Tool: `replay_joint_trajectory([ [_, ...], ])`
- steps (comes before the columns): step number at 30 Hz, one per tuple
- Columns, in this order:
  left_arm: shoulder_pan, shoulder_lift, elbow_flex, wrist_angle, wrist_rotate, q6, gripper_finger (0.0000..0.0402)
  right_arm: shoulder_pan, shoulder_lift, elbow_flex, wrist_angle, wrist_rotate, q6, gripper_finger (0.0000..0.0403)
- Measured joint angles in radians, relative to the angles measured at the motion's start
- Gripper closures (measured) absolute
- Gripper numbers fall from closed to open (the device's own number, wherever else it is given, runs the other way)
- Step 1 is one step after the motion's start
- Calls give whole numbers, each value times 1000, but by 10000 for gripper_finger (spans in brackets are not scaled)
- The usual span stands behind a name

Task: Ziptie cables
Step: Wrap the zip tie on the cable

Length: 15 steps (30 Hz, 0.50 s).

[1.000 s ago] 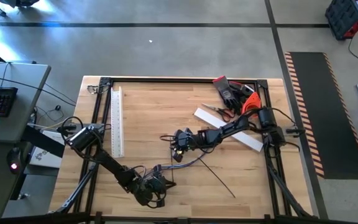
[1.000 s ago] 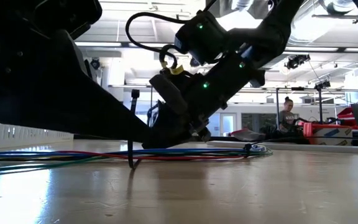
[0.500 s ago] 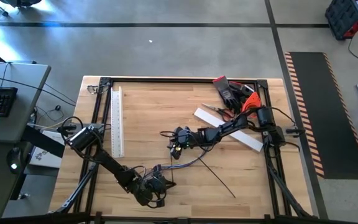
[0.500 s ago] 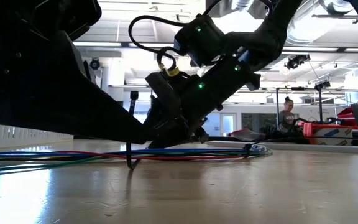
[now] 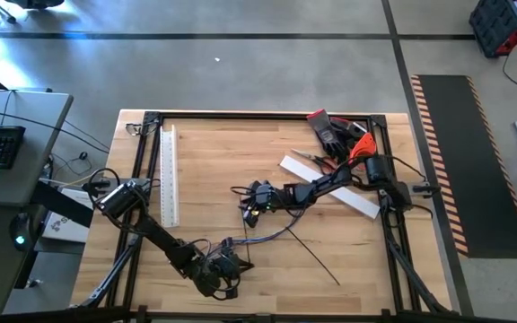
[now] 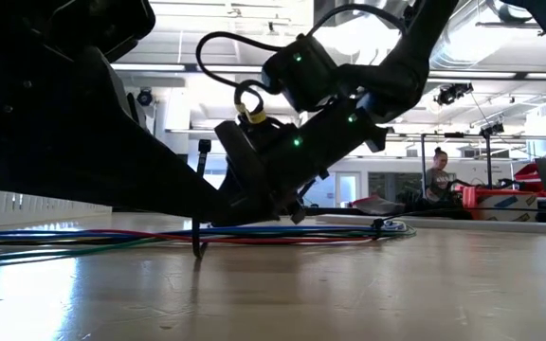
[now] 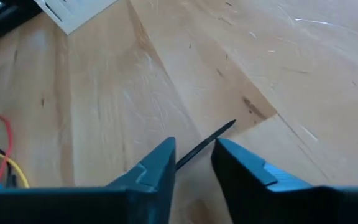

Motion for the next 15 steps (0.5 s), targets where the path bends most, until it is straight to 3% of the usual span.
replay_joint_trajectory([
  [7, 0, 0, 0, 0, 0, 0, 402, 20, -15, -3, -15, 49, -78, 391],
  [15, -1, 0, 0, -11, 0, -9, 401, 61, -126, -11, -81, 97, -192, 402],
])
